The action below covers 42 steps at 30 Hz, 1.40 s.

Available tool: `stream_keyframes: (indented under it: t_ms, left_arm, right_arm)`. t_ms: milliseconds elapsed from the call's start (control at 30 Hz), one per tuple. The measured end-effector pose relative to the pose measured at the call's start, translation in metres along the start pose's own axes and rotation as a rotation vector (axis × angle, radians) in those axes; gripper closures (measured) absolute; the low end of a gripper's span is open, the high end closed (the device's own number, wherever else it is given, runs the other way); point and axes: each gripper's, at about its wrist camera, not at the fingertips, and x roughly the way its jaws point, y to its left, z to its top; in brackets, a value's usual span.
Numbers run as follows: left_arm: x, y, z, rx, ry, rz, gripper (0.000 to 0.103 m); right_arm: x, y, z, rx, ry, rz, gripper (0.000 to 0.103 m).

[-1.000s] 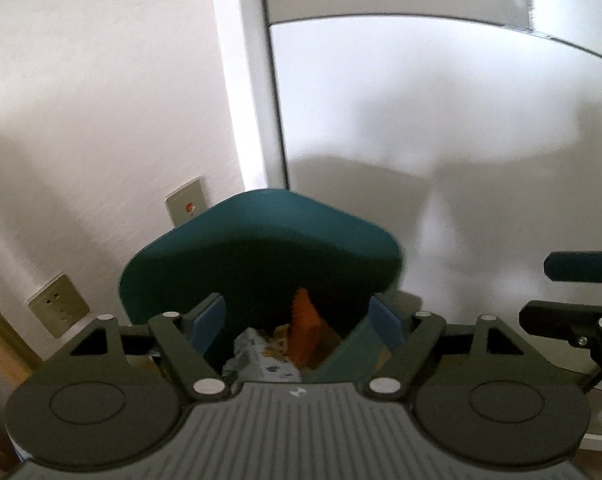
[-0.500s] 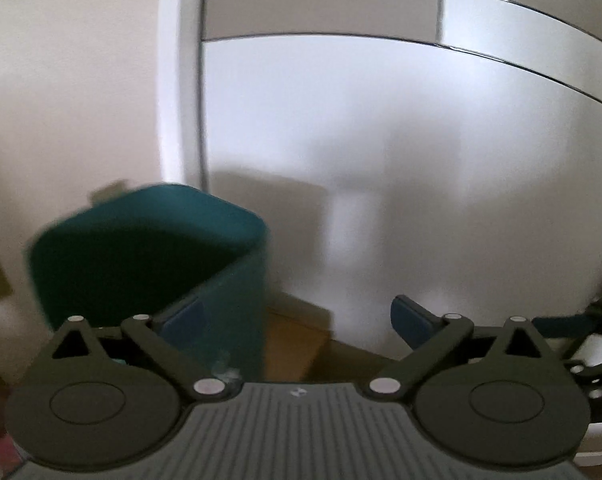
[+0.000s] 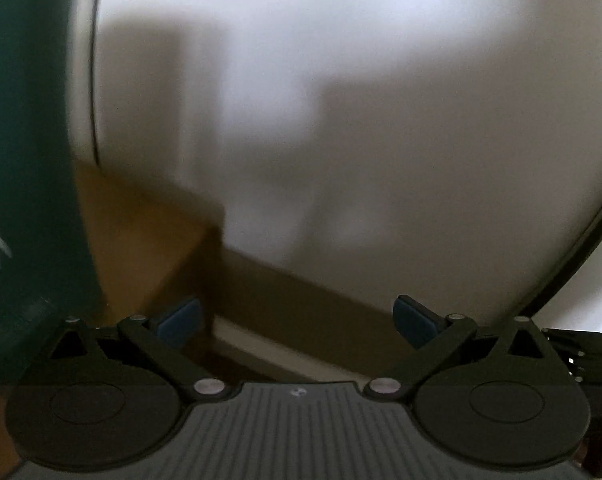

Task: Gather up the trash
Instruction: 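Lower both tools back toward the red mesh bag on the floor, then grasp the red plastic bag with the right tool while the left tool grasps the orange-brown snack wrapper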

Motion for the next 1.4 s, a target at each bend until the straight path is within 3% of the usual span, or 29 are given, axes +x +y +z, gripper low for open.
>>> stream_keyframes:
  t_ms: [100,467,600,800,1033,1233,1400]
  left_arm:
    - [0.052,-0.001,-0.026,0.012,0.081,-0.005,0.000]
    - [0.222,-0.003,-0.137,0.230,0.314,0.015,0.000]
    - [0.269,0.006,-0.177,0.238,0.370,0.016,0.000]
    - [0.333,0.008,-0.239,0.335,0.476,0.024,0.000]
    - [0.390,0.020,-0.307,0.357,0.635,0.057,0.001]
    - [0.412,0.016,-0.333,0.377,0.676,0.023,0.001]
    - [0.430,0.018,-0.345,0.380,0.704,0.042,0.001]
  right_arm:
    - [0.035,-0.019,-0.025,0.045,0.048,-0.029,0.047]
    - [0.176,-0.070,-0.106,0.220,0.237,-0.076,0.048]
    - [0.226,-0.084,-0.133,0.253,0.305,-0.091,0.048]
    - [0.284,-0.109,-0.179,0.384,0.406,-0.125,0.048]
    - [0.335,-0.113,-0.205,0.428,0.461,-0.142,0.048]
    - [0.369,-0.125,-0.219,0.528,0.457,-0.200,0.048]
    - [0.390,-0.134,-0.231,0.655,0.452,-0.264,0.048]
